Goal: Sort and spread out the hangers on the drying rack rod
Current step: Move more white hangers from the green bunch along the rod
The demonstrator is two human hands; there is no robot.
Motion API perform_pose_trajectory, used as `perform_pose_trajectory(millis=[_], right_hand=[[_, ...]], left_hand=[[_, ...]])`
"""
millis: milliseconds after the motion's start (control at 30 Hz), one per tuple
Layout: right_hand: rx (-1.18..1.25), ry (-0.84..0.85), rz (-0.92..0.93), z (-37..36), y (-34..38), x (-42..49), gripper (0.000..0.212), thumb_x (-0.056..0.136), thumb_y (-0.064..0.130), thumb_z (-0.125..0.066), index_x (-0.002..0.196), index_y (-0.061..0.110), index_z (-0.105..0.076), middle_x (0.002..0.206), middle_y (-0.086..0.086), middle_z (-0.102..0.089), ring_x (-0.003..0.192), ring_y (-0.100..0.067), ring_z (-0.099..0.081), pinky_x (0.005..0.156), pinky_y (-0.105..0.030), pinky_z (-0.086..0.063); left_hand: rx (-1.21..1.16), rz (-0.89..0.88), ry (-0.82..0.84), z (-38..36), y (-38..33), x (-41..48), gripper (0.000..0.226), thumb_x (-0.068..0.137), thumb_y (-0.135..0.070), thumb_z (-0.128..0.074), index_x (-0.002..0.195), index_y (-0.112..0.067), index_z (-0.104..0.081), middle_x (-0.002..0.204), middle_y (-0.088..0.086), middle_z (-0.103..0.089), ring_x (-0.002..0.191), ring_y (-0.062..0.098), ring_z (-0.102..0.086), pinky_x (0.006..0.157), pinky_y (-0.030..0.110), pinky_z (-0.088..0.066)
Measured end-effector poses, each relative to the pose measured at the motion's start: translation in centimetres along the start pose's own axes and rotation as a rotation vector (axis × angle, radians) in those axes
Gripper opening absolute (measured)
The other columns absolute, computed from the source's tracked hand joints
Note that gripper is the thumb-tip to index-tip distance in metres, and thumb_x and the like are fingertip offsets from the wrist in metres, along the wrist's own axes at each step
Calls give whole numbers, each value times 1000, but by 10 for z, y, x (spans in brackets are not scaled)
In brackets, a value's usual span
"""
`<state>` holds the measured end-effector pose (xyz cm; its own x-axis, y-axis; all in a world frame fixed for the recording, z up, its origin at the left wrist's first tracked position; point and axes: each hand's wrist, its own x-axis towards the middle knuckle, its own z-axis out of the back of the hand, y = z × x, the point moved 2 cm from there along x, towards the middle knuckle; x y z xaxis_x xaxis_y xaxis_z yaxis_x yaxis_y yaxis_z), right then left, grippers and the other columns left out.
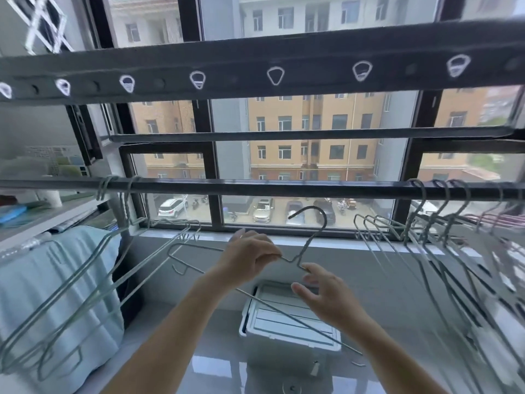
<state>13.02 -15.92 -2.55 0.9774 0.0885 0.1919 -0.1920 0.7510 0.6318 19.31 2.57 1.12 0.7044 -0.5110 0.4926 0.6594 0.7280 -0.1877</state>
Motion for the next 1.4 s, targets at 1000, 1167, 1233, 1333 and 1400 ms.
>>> perform_pose_trajectory(millis=[1000,1167,1233,1333,1400], right_hand=[[256,-242,-188,139,-16,-8,31,94,15,-44,78,0,-65,37,-2,-58,30,-12,-53,32,-15,-36],[143,-235,-206,124,-19,0,31,93,17,-44,74,4,-64,44,-5,-63,35,-12,-59,37,-19,-40],[140,-243,-202,120,-17,-1,30,94,18,-46,74,3,-62,47,-6,-65,39,-13,-62,40,-21,-45],[15,-242,-221,113,-15,-3,33,94,24,-47,71,6,-63,49,-2,-66,42,-11,-64,53,-29,-55],[-135,-269,-242,112,-11,-5,34,92,30,-48,69,12,-64,48,1,-65,43,-11,-63,57,-30,-55]], left_hand=[[-263,17,-136,-37,-141,80,34,90,-34,-52,120,-20,-57,125,-3,-58,115,9,-51,100,30,-41],[-264,40,-106,-34,-132,71,32,91,-30,-51,121,-21,-56,123,-2,-58,112,12,-54,94,27,-44],[-274,48,-106,-30,-128,70,33,90,-30,-52,122,-21,-56,124,-1,-58,111,13,-54,92,25,-41],[-316,59,-110,-23,-117,68,34,89,-31,-54,122,-21,-55,122,-1,-59,107,12,-55,91,24,-42],[-338,61,-108,-17,-107,63,34,89,-31,-55,121,-22,-55,122,-2,-59,109,11,-54,94,27,-42]])
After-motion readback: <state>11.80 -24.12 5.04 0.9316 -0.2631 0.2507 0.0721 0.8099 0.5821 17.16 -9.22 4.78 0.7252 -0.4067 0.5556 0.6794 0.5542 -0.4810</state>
